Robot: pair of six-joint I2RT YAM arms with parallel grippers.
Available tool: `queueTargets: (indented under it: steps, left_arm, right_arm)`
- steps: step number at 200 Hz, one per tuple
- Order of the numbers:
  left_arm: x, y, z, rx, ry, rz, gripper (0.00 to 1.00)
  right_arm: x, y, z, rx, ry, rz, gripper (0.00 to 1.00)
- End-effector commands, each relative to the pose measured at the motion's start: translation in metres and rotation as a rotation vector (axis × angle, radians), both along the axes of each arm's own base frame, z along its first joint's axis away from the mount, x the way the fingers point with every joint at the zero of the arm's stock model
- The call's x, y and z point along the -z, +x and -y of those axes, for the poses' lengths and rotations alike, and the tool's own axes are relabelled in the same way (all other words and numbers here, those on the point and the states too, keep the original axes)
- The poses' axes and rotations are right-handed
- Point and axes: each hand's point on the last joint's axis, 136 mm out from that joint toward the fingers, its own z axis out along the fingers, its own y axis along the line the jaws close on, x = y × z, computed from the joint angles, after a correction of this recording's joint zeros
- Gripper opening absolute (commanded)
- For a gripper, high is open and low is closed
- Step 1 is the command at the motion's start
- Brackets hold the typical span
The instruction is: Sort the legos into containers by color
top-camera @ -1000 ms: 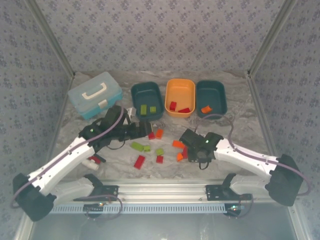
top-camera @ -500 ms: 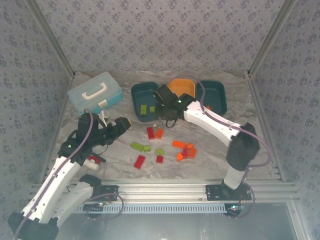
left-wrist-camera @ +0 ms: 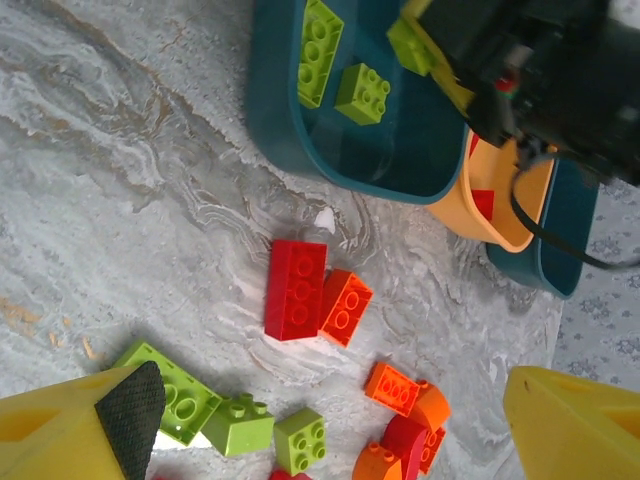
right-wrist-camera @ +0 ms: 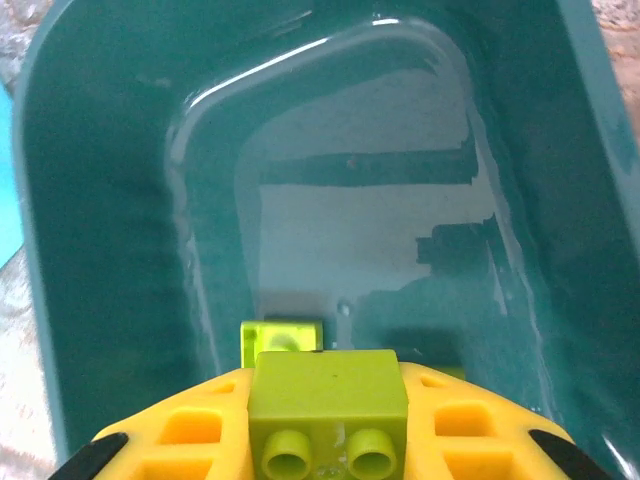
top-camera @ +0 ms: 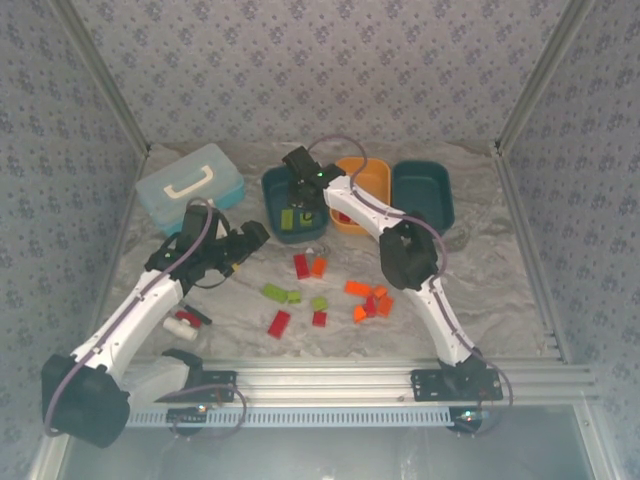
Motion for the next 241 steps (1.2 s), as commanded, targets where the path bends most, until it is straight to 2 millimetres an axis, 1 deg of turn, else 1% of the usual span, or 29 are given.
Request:
queueTargets:
  steps: [1, 33, 46, 52, 75, 87, 99, 121, 135, 155, 164, 173, 182, 185, 187, 189, 197, 199, 200, 203, 209, 217, 219, 230, 231, 235, 237, 241]
  left_arm:
    - [-0.016, 0.012, 0.001, 0.002, 0.0, 0.063, 0.9]
    - [-0.018, 0.013, 0.001, 0.001, -0.003, 0.069, 0.9]
    - [-0.019, 0.013, 0.001, 0.002, -0.003, 0.07, 0.9]
    - [-0.02, 0.013, 0.002, 0.005, -0.003, 0.071, 0.9]
    - [-0.021, 0.014, 0.001, 0.005, 0.005, 0.073, 0.9]
    - [-0.02, 0.015, 0.001, 0.005, 0.01, 0.07, 0.9]
    - [-0.018, 0.014, -0.001, 0.002, 0.022, 0.064, 0.89]
    - [-0.011, 0.009, -0.006, -0.003, 0.045, 0.043, 0.89]
    - [-0.009, 0.004, -0.008, -0.002, 0.059, 0.032, 0.89]
    - [-0.003, -0.006, -0.015, 0.0, 0.1, -0.001, 0.88]
    - [0.0, -0.012, -0.017, 0.008, 0.118, -0.017, 0.88]
    - [0.003, -0.019, -0.02, 0.017, 0.134, -0.031, 0.88]
    - [0.005, -0.025, -0.021, 0.03, 0.149, -0.046, 0.88]
    - [0.005, -0.027, -0.021, 0.036, 0.154, -0.048, 0.87]
    - [0.006, -0.028, -0.022, 0.039, 0.155, -0.051, 0.87]
    - [0.007, -0.03, -0.022, 0.042, 0.16, -0.055, 0.87]
    - [0.007, -0.034, -0.022, 0.054, 0.167, -0.058, 0.87]
    - [0.008, -0.037, -0.023, 0.058, 0.172, -0.067, 0.87]
    - [0.009, -0.038, -0.023, 0.06, 0.174, -0.073, 0.87]
    - [0.01, -0.041, -0.024, 0.063, 0.178, -0.079, 0.87]
    - [0.01, -0.045, -0.024, 0.073, 0.185, -0.084, 0.87]
    - [0.01, -0.049, -0.024, 0.083, 0.194, -0.088, 0.87]
    - [0.01, -0.05, -0.024, 0.085, 0.195, -0.087, 0.87]
    - [0.008, -0.055, -0.023, 0.105, 0.206, -0.083, 0.87]
    - [0.008, -0.055, -0.022, 0.107, 0.205, -0.083, 0.87]
    - [0.008, -0.057, -0.021, 0.118, 0.209, -0.08, 0.87]
    - [0.007, -0.058, -0.021, 0.123, 0.211, -0.077, 0.86]
    - [0.006, -0.06, -0.019, 0.132, 0.214, -0.075, 0.86]
  right_arm:
    - [0.009, 0.006, 0.004, 0.02, -0.033, -0.023, 0.28]
    - [0.036, 0.014, 0.017, 0.077, -0.042, -0.072, 0.29]
    - [0.041, 0.016, 0.018, 0.079, -0.037, -0.081, 0.3]
    - [0.042, 0.017, 0.017, 0.077, -0.038, -0.081, 0.32]
    - [0.042, 0.018, 0.014, 0.07, -0.028, -0.081, 0.46]
    - [0.039, 0.017, 0.011, 0.063, -0.024, -0.078, 0.49]
    - [0.026, 0.016, 0.008, 0.049, -0.031, -0.055, 0.54]
    - [-0.011, 0.013, -0.002, 0.009, -0.035, 0.024, 0.59]
    - [-0.043, 0.008, -0.006, -0.004, -0.023, 0.073, 0.6]
    - [-0.088, -0.004, -0.005, -0.02, -0.025, 0.151, 0.59]
    - [-0.105, -0.013, -0.005, -0.031, -0.03, 0.181, 0.59]
    - [-0.128, -0.024, -0.004, -0.037, -0.026, 0.22, 0.59]
    - [-0.142, -0.038, 0.0, -0.037, -0.026, 0.245, 0.58]
    - [-0.15, -0.043, 0.001, -0.037, -0.021, 0.261, 0.58]
    - [-0.151, -0.046, 0.003, -0.038, -0.023, 0.264, 0.58]
    - [-0.157, -0.05, 0.004, -0.038, -0.016, 0.275, 0.58]
    - [-0.163, -0.066, 0.01, -0.044, -0.017, 0.289, 0.58]
    - [-0.168, -0.069, 0.011, -0.044, -0.011, 0.298, 0.58]
    - [-0.166, -0.071, 0.011, -0.046, -0.015, 0.295, 0.58]
    - [-0.172, -0.077, 0.014, -0.048, -0.008, 0.308, 0.58]
    - [-0.173, -0.09, 0.019, -0.055, -0.014, 0.312, 0.58]
    - [-0.184, -0.108, 0.029, -0.058, -0.012, 0.332, 0.58]
    - [-0.18, -0.113, 0.031, -0.061, -0.023, 0.328, 0.58]
    - [-0.184, -0.137, 0.043, -0.068, -0.029, 0.337, 0.58]
    - [-0.183, -0.142, 0.045, -0.071, -0.034, 0.337, 0.58]
    - [-0.184, -0.149, 0.05, -0.072, -0.038, 0.341, 0.58]
    - [-0.18, -0.156, 0.053, -0.077, -0.048, 0.337, 0.58]
    - [-0.182, -0.165, 0.06, -0.076, -0.048, 0.34, 0.58]
